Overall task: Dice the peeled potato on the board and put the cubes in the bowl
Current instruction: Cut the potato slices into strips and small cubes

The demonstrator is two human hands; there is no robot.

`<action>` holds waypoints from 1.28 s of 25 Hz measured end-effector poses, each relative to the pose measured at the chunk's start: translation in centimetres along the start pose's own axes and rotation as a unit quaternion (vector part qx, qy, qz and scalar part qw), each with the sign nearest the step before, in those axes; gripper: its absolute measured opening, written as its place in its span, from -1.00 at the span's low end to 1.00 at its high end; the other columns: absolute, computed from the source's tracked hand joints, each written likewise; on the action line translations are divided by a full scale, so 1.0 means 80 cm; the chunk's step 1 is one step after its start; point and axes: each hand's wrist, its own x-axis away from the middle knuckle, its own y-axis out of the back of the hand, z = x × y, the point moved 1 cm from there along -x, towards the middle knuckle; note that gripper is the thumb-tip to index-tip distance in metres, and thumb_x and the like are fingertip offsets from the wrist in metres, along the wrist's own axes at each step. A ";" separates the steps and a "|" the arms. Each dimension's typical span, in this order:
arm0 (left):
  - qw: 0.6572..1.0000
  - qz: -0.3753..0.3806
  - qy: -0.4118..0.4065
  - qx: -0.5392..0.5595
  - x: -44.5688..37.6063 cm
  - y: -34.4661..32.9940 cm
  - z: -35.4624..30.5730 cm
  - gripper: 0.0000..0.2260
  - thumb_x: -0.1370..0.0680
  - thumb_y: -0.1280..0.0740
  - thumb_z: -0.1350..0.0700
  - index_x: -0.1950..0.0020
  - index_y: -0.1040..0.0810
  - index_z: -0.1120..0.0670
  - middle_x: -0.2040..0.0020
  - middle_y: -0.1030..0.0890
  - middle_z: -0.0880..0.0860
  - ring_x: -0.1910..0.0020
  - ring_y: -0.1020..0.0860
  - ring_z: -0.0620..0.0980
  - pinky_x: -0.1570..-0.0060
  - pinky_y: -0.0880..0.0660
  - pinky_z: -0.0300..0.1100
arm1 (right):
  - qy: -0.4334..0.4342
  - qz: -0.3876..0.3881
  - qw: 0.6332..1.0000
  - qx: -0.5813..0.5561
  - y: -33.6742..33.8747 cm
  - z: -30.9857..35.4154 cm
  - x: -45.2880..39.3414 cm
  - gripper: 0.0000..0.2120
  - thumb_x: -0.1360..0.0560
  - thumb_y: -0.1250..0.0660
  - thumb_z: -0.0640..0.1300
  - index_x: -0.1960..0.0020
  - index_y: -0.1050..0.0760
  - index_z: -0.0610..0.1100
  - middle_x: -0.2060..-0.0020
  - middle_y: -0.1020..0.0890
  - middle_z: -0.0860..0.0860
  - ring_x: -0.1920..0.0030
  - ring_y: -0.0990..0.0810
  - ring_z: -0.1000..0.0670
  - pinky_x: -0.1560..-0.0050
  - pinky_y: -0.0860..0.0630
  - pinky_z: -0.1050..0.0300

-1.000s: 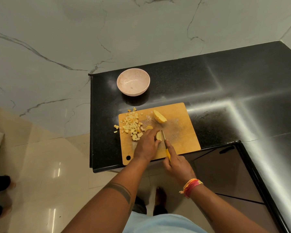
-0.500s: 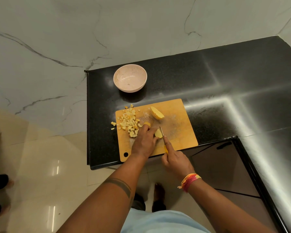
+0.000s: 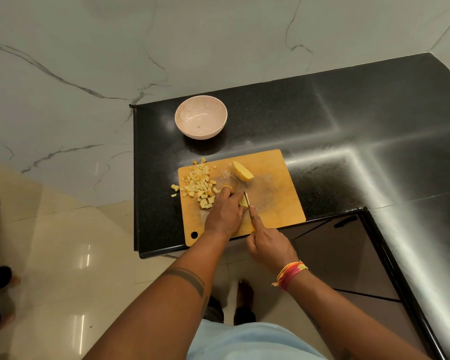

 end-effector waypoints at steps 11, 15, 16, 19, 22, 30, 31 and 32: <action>1.000 0.009 -0.005 -0.018 -0.006 0.006 -0.004 -0.70 -0.64 -0.31 0.10 -0.37 -0.55 0.09 -0.20 -0.46 0.07 -0.22 -0.45 0.08 -0.17 -0.44 -0.10 | -0.021 0.011 0.999 0.037 -0.007 0.012 -0.003 -0.29 -0.65 -0.05 -0.01 -0.65 0.29 0.00 0.34 -0.51 -0.04 0.40 -0.46 -0.07 0.32 -0.40 0.03; 1.000 0.008 -0.003 -0.022 -0.007 0.005 -0.003 -0.67 -0.62 -0.35 0.10 -0.39 -0.55 0.10 -0.21 -0.47 0.07 -0.25 -0.44 0.08 -0.24 -0.42 -0.09 | -0.016 0.035 0.999 0.036 -0.011 0.005 0.024 -0.24 -0.62 -0.07 -0.05 -0.63 0.34 0.01 0.40 -0.48 0.01 0.44 -0.46 -0.04 0.37 -0.38 0.05; 1.000 0.008 -0.003 -0.023 -0.006 0.005 -0.004 -0.66 -0.62 -0.36 0.09 -0.39 -0.55 0.10 -0.22 -0.47 0.08 -0.26 -0.43 0.08 -0.25 -0.41 -0.09 | -0.016 0.036 0.999 0.034 -0.013 0.003 0.033 -0.23 -0.61 -0.08 -0.05 -0.64 0.35 0.01 0.40 -0.48 0.02 0.44 -0.46 -0.03 0.39 -0.36 0.05; 1.000 0.009 -0.001 -0.022 -0.007 0.005 -0.004 -0.65 -0.62 -0.37 0.07 -0.40 -0.55 0.09 -0.22 -0.47 0.08 -0.26 -0.44 0.09 -0.26 -0.43 -0.07 | -0.021 0.032 0.999 0.025 -0.014 0.000 0.045 -0.24 -0.61 -0.09 -0.04 -0.65 0.30 0.02 0.41 -0.45 0.05 0.45 -0.42 0.01 0.39 -0.32 0.05; 1.000 0.009 0.011 -0.024 -0.006 0.004 -0.003 -0.66 -0.62 -0.37 0.07 -0.39 -0.55 0.07 -0.22 -0.48 0.08 -0.27 -0.44 0.09 -0.24 -0.43 -0.07 | -0.017 0.022 0.999 0.018 -0.008 -0.001 0.042 -0.25 -0.61 -0.09 -0.05 -0.66 0.28 0.03 0.42 -0.44 0.07 0.46 -0.41 0.01 0.36 -0.35 0.03; 0.999 -0.008 0.029 0.011 -0.002 0.003 0.000 -0.71 -0.62 -0.36 0.14 -0.35 -0.59 0.07 -0.17 -0.50 0.08 -0.21 -0.48 0.08 -0.19 -0.50 -0.01 | -0.005 0.009 1.000 0.012 -0.002 0.014 0.009 -0.27 -0.62 -0.10 -0.04 -0.66 0.22 0.03 0.39 -0.47 0.02 0.44 -0.43 -0.02 0.32 -0.39 0.02; 0.999 -0.009 0.032 0.015 -0.002 0.003 0.000 -0.71 -0.62 -0.36 0.15 -0.35 -0.58 0.07 -0.17 -0.50 0.08 -0.21 -0.48 0.08 -0.20 -0.50 -0.01 | -0.006 0.012 1.000 0.009 -0.001 0.016 0.002 -0.27 -0.62 -0.09 -0.04 -0.66 0.22 0.03 0.39 -0.47 0.01 0.42 -0.44 -0.03 0.32 -0.41 0.01; 0.999 -0.012 0.033 0.019 -0.002 0.004 -0.001 -0.71 -0.62 -0.36 0.16 -0.34 -0.58 0.08 -0.16 -0.51 0.08 -0.20 -0.48 0.08 -0.19 -0.50 -0.01 | -0.008 0.015 1.000 0.006 0.000 0.018 -0.003 -0.28 -0.62 -0.09 -0.04 -0.66 0.22 0.04 0.38 -0.48 0.00 0.41 -0.46 -0.04 0.31 -0.44 0.00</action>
